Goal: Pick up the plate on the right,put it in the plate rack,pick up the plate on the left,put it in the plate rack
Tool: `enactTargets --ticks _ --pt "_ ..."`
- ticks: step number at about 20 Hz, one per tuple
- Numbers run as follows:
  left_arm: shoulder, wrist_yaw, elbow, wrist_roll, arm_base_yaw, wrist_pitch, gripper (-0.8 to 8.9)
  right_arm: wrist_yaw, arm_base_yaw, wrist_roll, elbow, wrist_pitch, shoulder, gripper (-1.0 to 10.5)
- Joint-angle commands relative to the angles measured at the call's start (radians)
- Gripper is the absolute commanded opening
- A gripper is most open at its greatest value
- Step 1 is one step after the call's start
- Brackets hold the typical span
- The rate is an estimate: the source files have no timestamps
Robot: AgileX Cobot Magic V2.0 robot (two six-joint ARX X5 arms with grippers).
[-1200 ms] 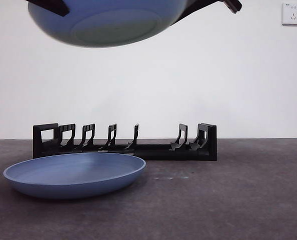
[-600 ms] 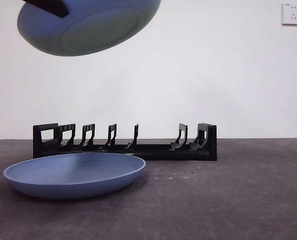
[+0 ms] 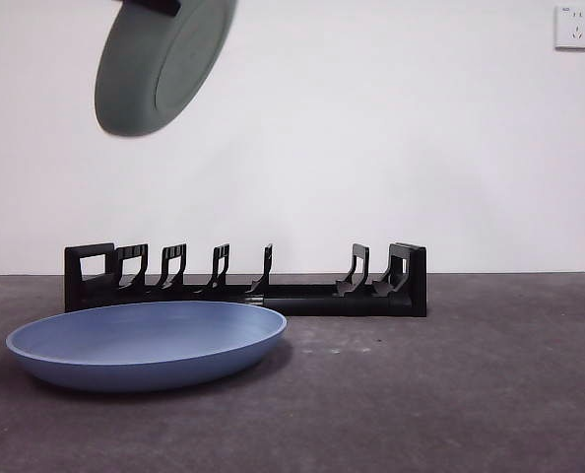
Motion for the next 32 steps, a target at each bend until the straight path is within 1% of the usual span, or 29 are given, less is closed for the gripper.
enactTargets --ticks 1,3,5,6,7,9,13,18,21,29,32 --pt "0.050 0.080 0.003 -0.151 0.074 0.098 -0.08 -0.024 0.002 -0.028 -0.014 -0.053 0.003 3.1" --pt "0.089 0.104 0.003 -0.197 0.116 0.156 -0.08 -0.068 0.002 -0.027 -0.027 -0.079 0.003 3.1" --pt "0.155 0.196 0.003 -0.255 0.166 0.244 -0.08 -0.132 0.002 -0.021 -0.055 -0.080 0.002 3.1" --pt "0.189 0.225 0.003 -0.288 0.187 0.283 -0.08 -0.157 0.002 -0.019 -0.067 -0.080 0.002 3.1" --pt "0.225 0.225 0.003 -0.309 0.202 0.318 -0.08 -0.173 0.002 -0.019 -0.081 -0.080 0.002 3.1" --pt "0.294 0.225 0.003 -0.325 0.222 0.377 -0.08 -0.172 0.009 -0.020 -0.122 -0.080 0.002 3.1" --pt "0.401 0.225 0.003 -0.325 0.261 0.460 -0.08 -0.172 0.023 -0.021 -0.226 -0.076 0.002 3.1" --pt "0.507 0.226 0.003 -0.323 0.299 0.511 -0.08 -0.173 0.036 -0.015 -0.381 0.026 0.002 3.1" --pt "0.562 0.226 0.003 -0.313 0.314 0.517 -0.08 -0.192 0.042 0.007 -0.461 0.099 0.002 3.1" --pt "0.594 0.222 0.003 -0.313 0.314 0.516 -0.08 -0.198 0.042 0.007 -0.499 0.137 0.002 3.1" --pt "0.594 0.219 0.003 -0.314 0.314 0.516 0.09 -0.198 0.042 0.007 -0.499 0.145 0.002 3.1"
